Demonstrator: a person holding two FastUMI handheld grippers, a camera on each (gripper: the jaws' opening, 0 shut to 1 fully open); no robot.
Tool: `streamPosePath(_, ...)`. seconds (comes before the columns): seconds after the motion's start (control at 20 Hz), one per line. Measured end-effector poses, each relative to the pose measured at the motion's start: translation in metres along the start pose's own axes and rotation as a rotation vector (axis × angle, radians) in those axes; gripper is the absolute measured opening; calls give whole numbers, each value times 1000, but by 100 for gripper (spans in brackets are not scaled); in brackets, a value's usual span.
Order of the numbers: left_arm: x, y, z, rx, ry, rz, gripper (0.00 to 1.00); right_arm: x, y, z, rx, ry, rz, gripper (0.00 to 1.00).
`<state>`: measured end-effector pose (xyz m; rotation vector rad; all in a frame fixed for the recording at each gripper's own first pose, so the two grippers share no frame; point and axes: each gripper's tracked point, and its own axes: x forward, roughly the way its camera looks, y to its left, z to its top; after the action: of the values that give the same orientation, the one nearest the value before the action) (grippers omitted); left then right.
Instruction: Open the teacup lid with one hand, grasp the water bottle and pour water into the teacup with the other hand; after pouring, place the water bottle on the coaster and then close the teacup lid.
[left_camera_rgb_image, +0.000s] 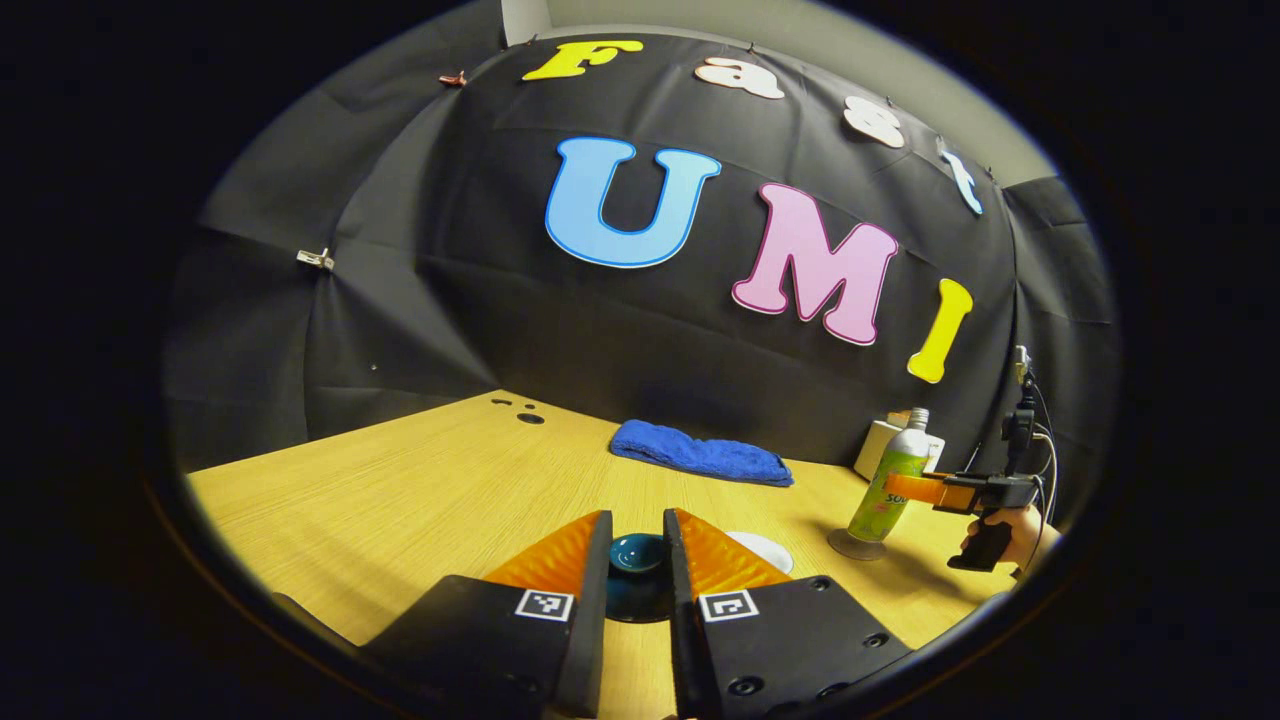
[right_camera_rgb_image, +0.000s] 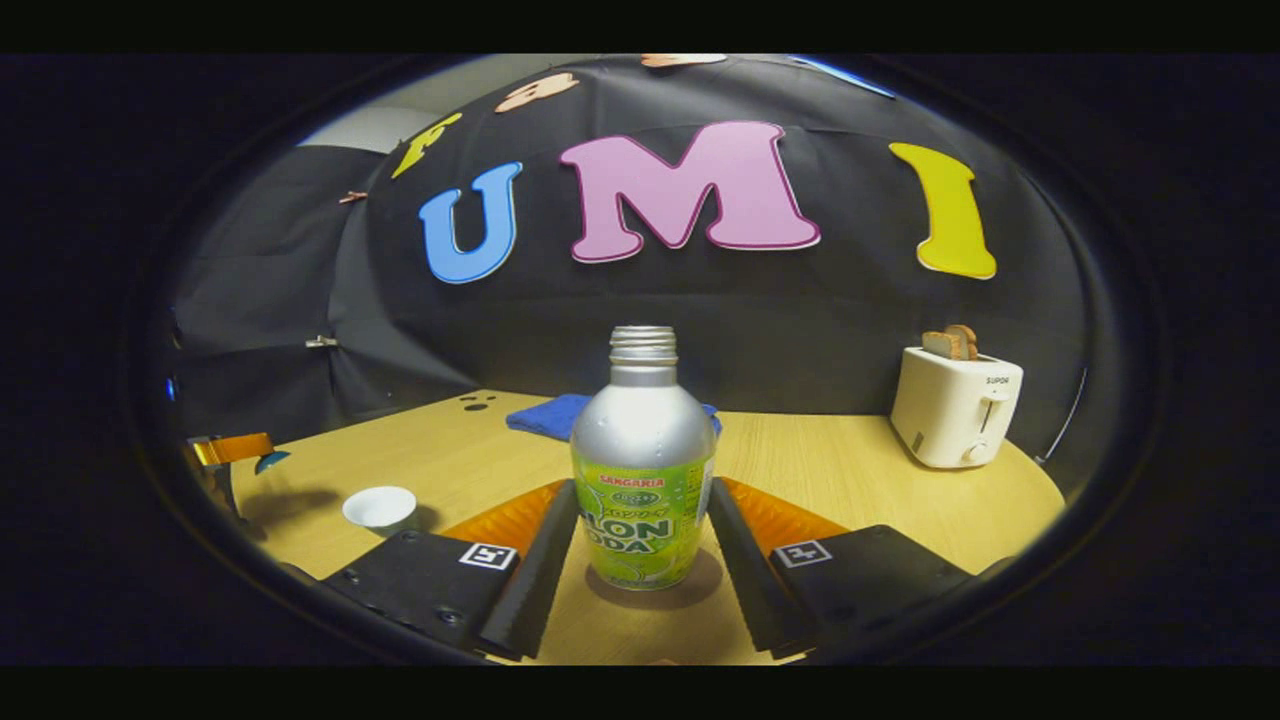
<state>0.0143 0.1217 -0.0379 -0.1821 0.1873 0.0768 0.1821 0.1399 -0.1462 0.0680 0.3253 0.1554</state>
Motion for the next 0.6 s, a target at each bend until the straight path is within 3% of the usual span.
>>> streamPosePath(0.45, 0, 0, -1, 0, -3, -1, 31, 6, -7, -16, 11, 27, -27, 78)
streamPosePath(0.5, 0, 0, 0, 1, -3, -1, 31, 6, -8, -18, 16, 30, -26, 82)
streamPosePath(0.6, 0, 0, 0, 0, -3, 0, 31, 6, -8, -19, 26, 24, -27, 78)
